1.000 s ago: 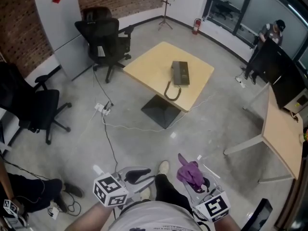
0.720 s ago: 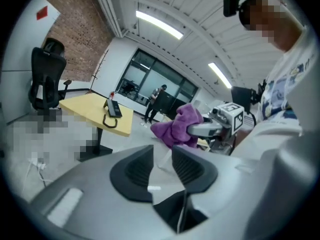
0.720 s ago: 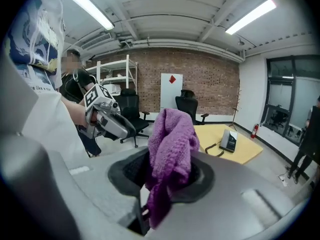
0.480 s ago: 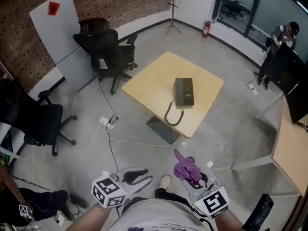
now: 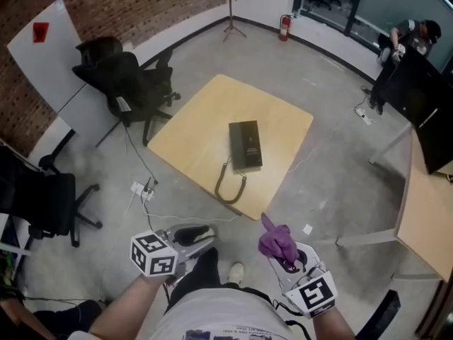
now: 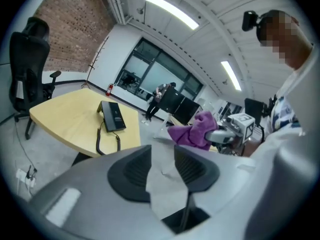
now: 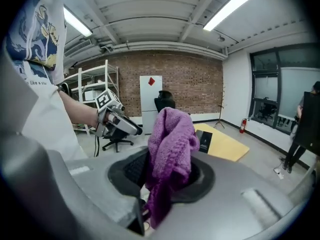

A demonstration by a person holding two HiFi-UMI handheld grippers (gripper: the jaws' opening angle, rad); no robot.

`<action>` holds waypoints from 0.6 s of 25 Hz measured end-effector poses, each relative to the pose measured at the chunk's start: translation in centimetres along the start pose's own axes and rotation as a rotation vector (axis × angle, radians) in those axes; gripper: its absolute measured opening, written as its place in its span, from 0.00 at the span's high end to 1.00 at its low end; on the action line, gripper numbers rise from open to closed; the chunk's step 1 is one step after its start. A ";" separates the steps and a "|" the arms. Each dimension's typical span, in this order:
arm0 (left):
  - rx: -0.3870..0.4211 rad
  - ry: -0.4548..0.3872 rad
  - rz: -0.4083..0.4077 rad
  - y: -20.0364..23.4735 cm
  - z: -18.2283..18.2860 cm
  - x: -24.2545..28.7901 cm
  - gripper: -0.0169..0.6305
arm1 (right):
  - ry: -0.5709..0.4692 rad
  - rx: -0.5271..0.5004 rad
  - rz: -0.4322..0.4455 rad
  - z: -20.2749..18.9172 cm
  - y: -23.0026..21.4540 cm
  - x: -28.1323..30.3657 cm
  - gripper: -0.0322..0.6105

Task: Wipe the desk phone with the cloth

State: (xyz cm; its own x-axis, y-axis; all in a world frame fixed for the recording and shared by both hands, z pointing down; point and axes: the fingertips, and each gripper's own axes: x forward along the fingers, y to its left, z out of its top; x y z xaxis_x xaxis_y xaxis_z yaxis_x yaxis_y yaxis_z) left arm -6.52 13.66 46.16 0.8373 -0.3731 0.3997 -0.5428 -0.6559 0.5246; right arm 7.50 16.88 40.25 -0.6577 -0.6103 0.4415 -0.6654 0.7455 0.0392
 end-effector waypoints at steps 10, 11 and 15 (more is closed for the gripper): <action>-0.221 -0.002 -0.102 12.4 6.0 9.3 0.65 | 0.059 0.083 -0.142 0.8 -7.1 3.1 0.79; -0.243 -0.009 -0.117 13.9 6.5 10.4 0.63 | 0.069 0.087 -0.152 1.0 -7.8 3.7 0.79; -0.323 -0.001 -0.147 19.9 7.8 14.4 0.57 | 0.101 0.099 -0.172 2.5 -9.6 6.2 0.79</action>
State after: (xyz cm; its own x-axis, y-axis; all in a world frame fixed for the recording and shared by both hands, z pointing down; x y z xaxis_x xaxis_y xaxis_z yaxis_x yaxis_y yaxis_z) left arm -4.72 -9.87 56.49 0.9081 -0.2907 0.3013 -0.4090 -0.4618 0.7871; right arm 8.94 5.33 40.38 -0.4959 -0.6926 0.5238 -0.7996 0.5995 0.0356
